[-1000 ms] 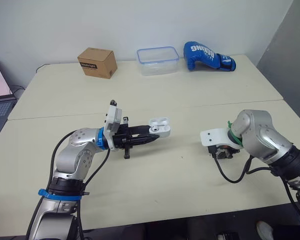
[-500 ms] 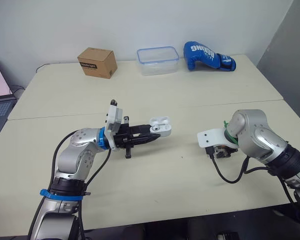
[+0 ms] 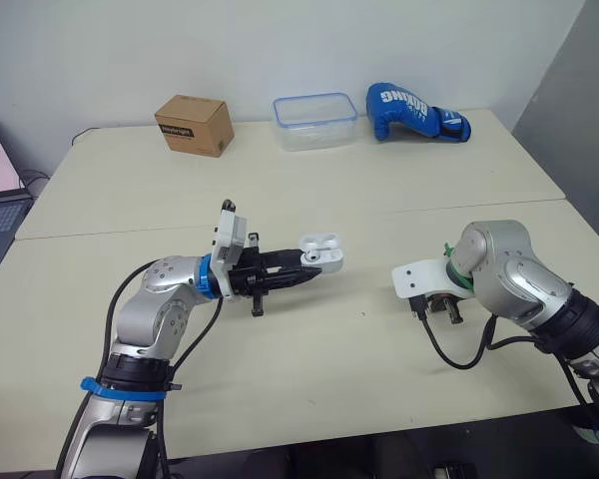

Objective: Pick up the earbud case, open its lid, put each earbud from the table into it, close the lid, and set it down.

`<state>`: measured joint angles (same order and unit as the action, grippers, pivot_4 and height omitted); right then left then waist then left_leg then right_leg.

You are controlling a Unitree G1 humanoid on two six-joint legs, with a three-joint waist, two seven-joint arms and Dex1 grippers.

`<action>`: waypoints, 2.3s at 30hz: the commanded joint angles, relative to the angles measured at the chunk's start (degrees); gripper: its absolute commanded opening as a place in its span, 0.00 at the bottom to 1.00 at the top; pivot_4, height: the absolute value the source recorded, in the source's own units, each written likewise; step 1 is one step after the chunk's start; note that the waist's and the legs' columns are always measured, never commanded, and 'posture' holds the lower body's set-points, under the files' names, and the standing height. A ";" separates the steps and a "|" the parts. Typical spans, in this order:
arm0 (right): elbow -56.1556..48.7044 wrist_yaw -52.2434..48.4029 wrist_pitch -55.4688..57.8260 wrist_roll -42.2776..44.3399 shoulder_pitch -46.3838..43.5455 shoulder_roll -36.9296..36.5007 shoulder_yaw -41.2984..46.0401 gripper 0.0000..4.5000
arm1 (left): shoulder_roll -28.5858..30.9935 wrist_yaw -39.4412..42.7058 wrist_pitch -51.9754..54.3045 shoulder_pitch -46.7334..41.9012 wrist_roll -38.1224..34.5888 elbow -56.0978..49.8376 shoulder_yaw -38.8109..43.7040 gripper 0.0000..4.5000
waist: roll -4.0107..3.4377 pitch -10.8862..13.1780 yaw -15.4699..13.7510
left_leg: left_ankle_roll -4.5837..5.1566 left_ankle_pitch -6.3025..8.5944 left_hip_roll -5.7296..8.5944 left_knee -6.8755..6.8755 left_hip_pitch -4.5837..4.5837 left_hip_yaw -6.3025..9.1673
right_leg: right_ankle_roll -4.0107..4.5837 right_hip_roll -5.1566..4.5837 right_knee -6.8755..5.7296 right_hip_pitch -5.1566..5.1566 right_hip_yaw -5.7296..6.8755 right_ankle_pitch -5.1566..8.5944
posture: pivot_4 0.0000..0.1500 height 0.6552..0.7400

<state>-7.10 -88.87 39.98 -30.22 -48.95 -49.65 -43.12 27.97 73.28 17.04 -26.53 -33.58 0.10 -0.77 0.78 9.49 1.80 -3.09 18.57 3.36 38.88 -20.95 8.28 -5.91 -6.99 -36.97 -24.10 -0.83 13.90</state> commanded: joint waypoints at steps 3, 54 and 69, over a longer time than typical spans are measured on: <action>-2.18 -3.61 0.50 -0.11 -0.88 -1.46 0.60 0.08 | -0.25 0.17 -1.04 -0.48 -0.36 -0.73 0.56 0.17 | 0.00 0.00 -0.01 | 0.00 0.00 0.00 0.00 0.00 0.00 | 0.00 0.00 0.00 0.00 0.00 0.00 | 1.00 0.89; -36.99 58.59 26.11 49.16 18.12 41.16 44.65 0.08 | -3.44 8.76 -4.56 -10.62 4.58 17.01 -0.07 0.17 | -0.03 -0.03 0.18 | 0.00 0.00 0.04 -0.02 0.02 0.19 | 0.01 0.03 -0.13 -0.02 0.04 -0.01 | 1.00 0.89; -35.13 62.96 24.51 53.41 20.13 38.26 43.13 0.08 | -3.33 7.59 -1.76 -10.78 2.79 14.62 0.99 0.17 | -0.03 -0.03 0.18 | 0.00 0.00 0.04 -0.02 0.02 0.19 | 0.01 0.03 -0.12 -0.02 0.05 -0.01 | 1.00 0.89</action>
<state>-41.22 -26.45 65.94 21.81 -28.60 -11.09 -0.13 24.44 80.69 15.16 -36.33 -29.21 17.32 -0.87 0.75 9.46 1.98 -3.09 18.56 3.39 38.86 -20.92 8.47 -5.90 -6.96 -37.09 -24.11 -0.77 13.89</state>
